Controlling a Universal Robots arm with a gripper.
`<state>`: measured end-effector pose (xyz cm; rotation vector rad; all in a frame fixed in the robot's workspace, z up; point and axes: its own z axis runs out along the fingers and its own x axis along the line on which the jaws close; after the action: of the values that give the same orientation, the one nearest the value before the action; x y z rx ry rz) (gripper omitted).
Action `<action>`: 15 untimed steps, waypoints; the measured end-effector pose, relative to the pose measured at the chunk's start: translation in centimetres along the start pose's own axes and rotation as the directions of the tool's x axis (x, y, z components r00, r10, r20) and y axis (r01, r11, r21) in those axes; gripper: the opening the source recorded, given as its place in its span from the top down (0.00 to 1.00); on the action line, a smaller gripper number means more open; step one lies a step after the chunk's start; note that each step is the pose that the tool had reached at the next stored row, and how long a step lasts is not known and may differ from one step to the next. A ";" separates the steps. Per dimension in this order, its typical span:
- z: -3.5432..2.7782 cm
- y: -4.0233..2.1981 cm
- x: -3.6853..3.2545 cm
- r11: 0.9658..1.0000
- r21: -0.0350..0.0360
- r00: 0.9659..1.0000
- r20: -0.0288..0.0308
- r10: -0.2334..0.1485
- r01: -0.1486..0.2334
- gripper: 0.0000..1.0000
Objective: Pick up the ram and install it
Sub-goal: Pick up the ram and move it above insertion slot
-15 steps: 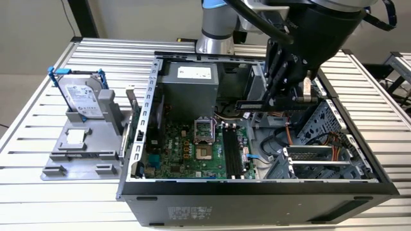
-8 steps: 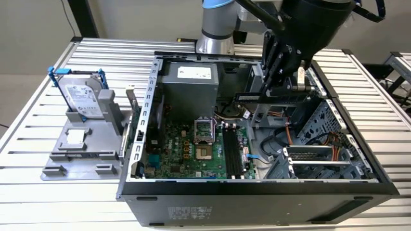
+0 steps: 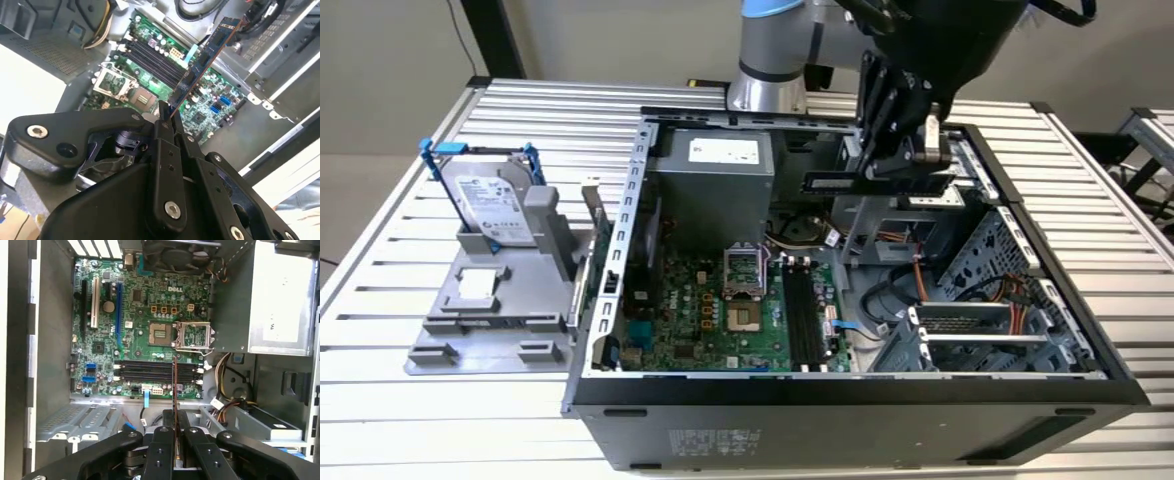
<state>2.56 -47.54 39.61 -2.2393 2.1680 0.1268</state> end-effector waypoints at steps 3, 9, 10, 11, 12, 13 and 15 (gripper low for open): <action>0.04 -0.02 -0.61 1.000 0.000 1.000 0.000 0.000 0.000 1.00; 0.08 -0.04 -1.18 1.000 0.000 1.000 0.000 0.000 0.000 1.00; 0.08 -0.04 -1.18 1.000 0.000 1.000 -0.001 0.000 0.000 1.00; 0.08 -0.04 -1.19 1.000 0.000 1.000 -0.001 0.000 0.000 1.00; 0.08 -0.04 -1.19 1.000 0.000 1.000 -0.002 0.000 0.000 1.00; 0.08 -0.04 -1.19 1.000 0.000 1.000 -0.002 0.000 0.000 1.00; 0.08 -0.04 -1.19 1.000 0.000 1.000 -0.002 0.000 0.000 1.00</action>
<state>2.56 -46.35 39.61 -2.2403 2.1692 0.1246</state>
